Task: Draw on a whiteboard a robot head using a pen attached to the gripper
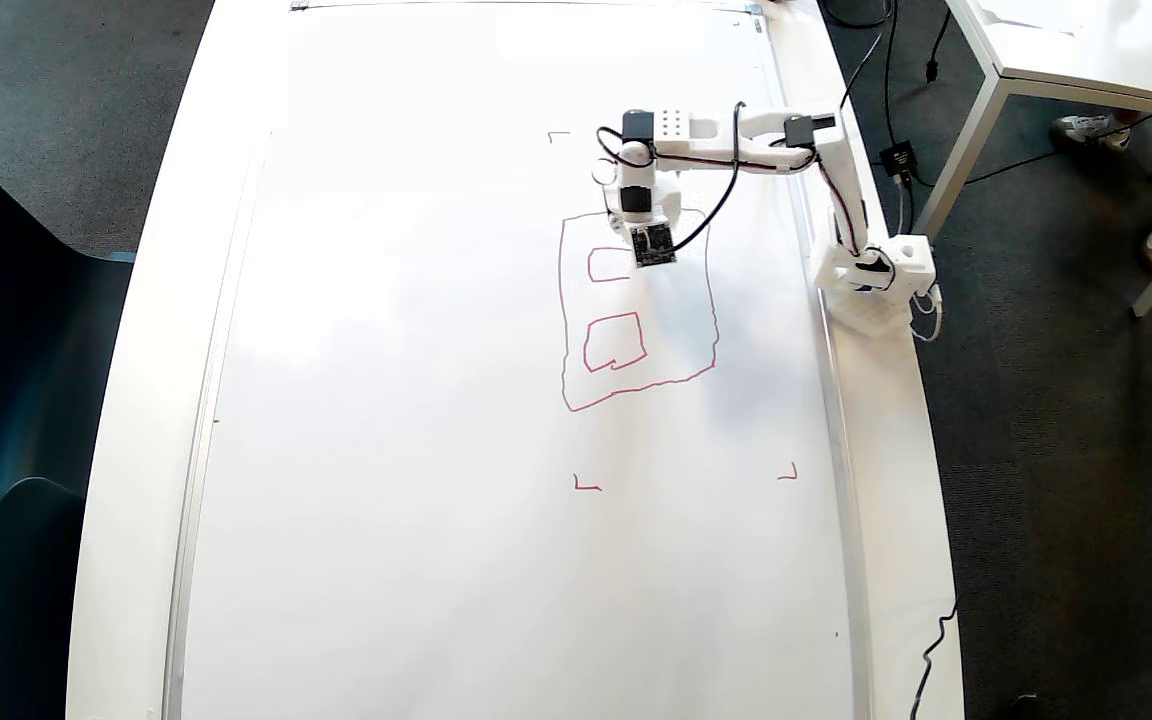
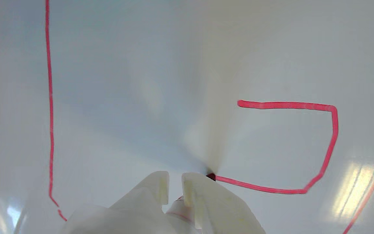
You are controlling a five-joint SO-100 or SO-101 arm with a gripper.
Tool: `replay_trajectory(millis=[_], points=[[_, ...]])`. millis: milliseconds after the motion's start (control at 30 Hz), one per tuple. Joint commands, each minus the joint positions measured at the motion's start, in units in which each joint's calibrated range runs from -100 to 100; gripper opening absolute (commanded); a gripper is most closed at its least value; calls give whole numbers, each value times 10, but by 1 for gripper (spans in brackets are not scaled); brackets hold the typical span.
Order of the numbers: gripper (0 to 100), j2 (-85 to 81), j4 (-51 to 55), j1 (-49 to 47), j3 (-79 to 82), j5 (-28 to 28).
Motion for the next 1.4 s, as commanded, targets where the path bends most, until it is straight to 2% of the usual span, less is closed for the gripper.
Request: replay_trajectory(millis=[0,267,467,1033,1200,1367], points=[[1,-49,3,5,32,0],[1,-47,0,-20,27,-2],[1,-48,-1,-64,26,-24],[1,-59,8,-72,-27,-21],[1,-121,45,-77,-42,-20],[1,-209,72,-102,40,-23]])
